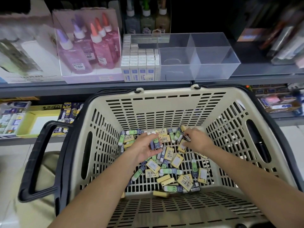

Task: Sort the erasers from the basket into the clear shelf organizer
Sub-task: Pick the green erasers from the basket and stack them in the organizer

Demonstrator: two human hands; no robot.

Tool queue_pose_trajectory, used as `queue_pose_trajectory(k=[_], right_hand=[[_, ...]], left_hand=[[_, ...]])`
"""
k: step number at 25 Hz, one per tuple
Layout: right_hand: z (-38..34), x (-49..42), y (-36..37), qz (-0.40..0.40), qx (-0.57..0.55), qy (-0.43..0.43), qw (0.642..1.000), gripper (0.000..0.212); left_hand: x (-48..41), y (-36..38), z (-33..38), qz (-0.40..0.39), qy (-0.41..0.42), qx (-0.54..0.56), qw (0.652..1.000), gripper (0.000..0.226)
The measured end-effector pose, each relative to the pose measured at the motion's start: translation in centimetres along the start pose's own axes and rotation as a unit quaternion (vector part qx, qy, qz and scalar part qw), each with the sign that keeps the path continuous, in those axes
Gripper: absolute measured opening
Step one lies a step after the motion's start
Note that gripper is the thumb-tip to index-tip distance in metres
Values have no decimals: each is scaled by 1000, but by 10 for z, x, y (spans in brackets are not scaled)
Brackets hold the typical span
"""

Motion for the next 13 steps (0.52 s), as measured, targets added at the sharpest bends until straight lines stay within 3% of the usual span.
queue_pose_trajectory(k=[4, 7, 11, 13], right_hand=[[-2, -2, 7, 31, 67, -65, 995, 51], [-4, -5, 11, 4, 116, -92, 989, 57], [-10, -1, 13, -66, -10, -109, 992, 23], [-13, 2, 12, -14, -77, -71, 994, 13]], left_hand=[[-4, -3, -5, 24, -12, -51, 998, 30], [-6, -5, -7, 40, -25, -89, 995, 35], [-8, -6, -8, 43, -24, -94, 994, 43], [-8, -6, -8, 43, -22, -96, 994, 47]])
Point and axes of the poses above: each hand's wrist, its own x-axis away from the middle knuckle, its own y-axis out of the palm, z = x × y, the point moved 1 cm from there along -x, towards the middle knuckle, and after that the axes turned 5 degrees about -x, right-handed, at the moved point
